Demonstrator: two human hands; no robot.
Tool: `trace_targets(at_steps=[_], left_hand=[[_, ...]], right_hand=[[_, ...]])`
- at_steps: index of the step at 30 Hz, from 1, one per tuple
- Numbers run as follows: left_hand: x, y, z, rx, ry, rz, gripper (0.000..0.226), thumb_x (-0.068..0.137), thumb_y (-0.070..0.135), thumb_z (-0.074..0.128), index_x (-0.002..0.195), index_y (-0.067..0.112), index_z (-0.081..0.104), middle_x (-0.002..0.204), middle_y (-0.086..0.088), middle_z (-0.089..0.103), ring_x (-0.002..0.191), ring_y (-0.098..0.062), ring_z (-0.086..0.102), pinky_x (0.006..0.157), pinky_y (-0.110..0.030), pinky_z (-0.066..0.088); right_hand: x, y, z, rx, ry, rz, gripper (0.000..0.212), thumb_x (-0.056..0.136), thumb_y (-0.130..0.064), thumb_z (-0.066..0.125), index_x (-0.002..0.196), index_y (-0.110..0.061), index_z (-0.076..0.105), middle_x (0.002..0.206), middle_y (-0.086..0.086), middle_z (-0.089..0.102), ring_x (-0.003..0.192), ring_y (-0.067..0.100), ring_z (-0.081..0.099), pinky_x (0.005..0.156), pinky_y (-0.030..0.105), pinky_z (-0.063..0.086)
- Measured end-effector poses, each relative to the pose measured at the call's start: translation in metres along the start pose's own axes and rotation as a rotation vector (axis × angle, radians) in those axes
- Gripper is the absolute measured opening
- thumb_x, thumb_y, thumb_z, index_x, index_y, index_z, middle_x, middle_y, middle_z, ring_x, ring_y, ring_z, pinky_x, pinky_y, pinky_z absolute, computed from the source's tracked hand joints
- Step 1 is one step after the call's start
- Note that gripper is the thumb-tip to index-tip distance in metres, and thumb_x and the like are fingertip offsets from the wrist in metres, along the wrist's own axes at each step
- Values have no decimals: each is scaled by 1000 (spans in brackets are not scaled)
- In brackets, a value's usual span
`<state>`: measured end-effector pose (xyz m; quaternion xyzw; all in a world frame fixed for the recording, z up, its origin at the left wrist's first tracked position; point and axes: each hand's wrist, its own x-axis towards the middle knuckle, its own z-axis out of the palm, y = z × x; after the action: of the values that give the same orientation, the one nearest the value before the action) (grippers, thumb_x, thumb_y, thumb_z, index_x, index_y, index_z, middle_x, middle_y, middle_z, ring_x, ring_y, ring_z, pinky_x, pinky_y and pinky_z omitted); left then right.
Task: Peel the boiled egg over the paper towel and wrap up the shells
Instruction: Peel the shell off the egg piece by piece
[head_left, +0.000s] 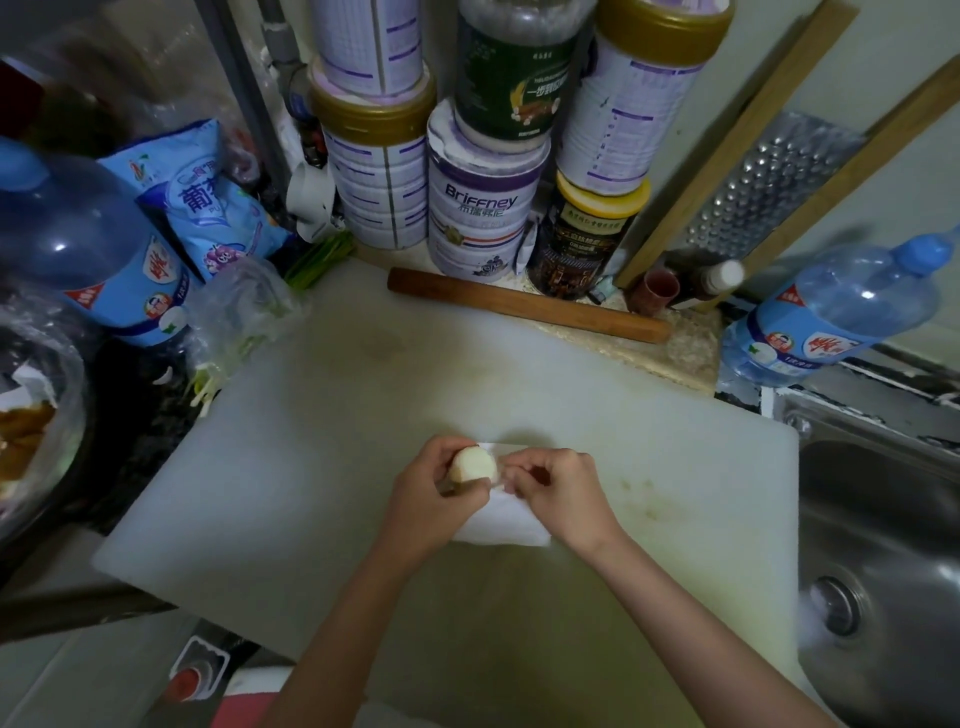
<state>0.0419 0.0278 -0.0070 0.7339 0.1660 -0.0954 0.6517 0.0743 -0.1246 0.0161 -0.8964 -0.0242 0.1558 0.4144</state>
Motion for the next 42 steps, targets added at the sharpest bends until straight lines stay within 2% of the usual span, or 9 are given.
trace_targets(at_steps=[3, 7, 11, 16, 20, 28, 31, 36, 42], left_hand=[[-3, 2, 2, -28, 35, -2, 35, 73, 0, 68, 95, 27, 62, 99, 8, 67, 93, -7, 64, 80, -18, 50], [-10, 7, 7, -84, 49, 1, 38, 75, -6, 69, 95, 26, 61, 98, 10, 66, 90, -3, 63, 74, -8, 47], [-13, 14, 15, 10, 60, -9, 35, 73, 6, 76, 101, 20, 60, 96, 8, 66, 89, -7, 63, 73, -12, 49], [-16, 19, 34, 266, 258, -28, 37, 67, 34, 78, 98, 25, 60, 86, 11, 68, 80, -6, 64, 70, -23, 52], [-16, 13, 38, 282, 304, -4, 29, 69, 32, 78, 92, 34, 61, 77, 20, 66, 74, 6, 62, 65, -15, 51], [-14, -2, 35, 274, 325, 1, 36, 70, 21, 77, 105, 26, 69, 88, 23, 66, 80, 11, 61, 74, -9, 49], [-11, -4, 29, 262, 310, 8, 37, 70, 17, 77, 106, 23, 69, 99, 8, 71, 87, -5, 66, 80, -22, 53], [-4, -1, 11, 260, 229, 70, 38, 71, 12, 77, 108, 20, 68, 102, 6, 67, 90, -8, 64, 79, -21, 52], [5, -9, -11, 199, 145, 98, 41, 70, 14, 78, 108, 24, 66, 101, 16, 64, 89, 13, 58, 75, -8, 48]], right_hand=[[-2, -7, -9, 73, -3, -3, 12, 86, -15, 64, 85, -16, 76, 63, -8, 68, 58, -1, 58, 62, 7, 43], [-1, -15, -16, 174, -75, -4, 12, 79, -22, 73, 90, -19, 76, 70, -19, 67, 68, -7, 63, 70, 7, 48], [5, -13, -21, 170, -105, -17, 9, 78, -19, 73, 87, -17, 76, 73, -7, 72, 69, 2, 66, 70, 14, 51], [6, -4, -22, 59, -90, -128, 12, 81, -22, 70, 90, -17, 76, 84, 0, 74, 76, 10, 66, 74, 23, 51], [7, 5, -20, 49, -59, -190, 11, 82, -20, 69, 88, -15, 76, 80, 2, 75, 72, 14, 66, 72, 29, 51], [5, 12, -7, -133, 1, -414, 12, 85, -14, 62, 81, -10, 73, 73, 7, 71, 64, 23, 64, 64, 40, 53], [4, 10, 0, -145, 40, -411, 9, 81, -9, 63, 76, -7, 70, 70, 8, 69, 62, 23, 63, 60, 40, 53], [8, -3, 9, -141, 96, -318, 9, 78, -8, 66, 69, -7, 66, 64, 5, 66, 56, 20, 58, 58, 36, 50], [12, -12, 18, 11, 62, -131, 11, 83, -13, 63, 75, -7, 68, 64, 8, 66, 61, 23, 60, 65, 37, 51]])
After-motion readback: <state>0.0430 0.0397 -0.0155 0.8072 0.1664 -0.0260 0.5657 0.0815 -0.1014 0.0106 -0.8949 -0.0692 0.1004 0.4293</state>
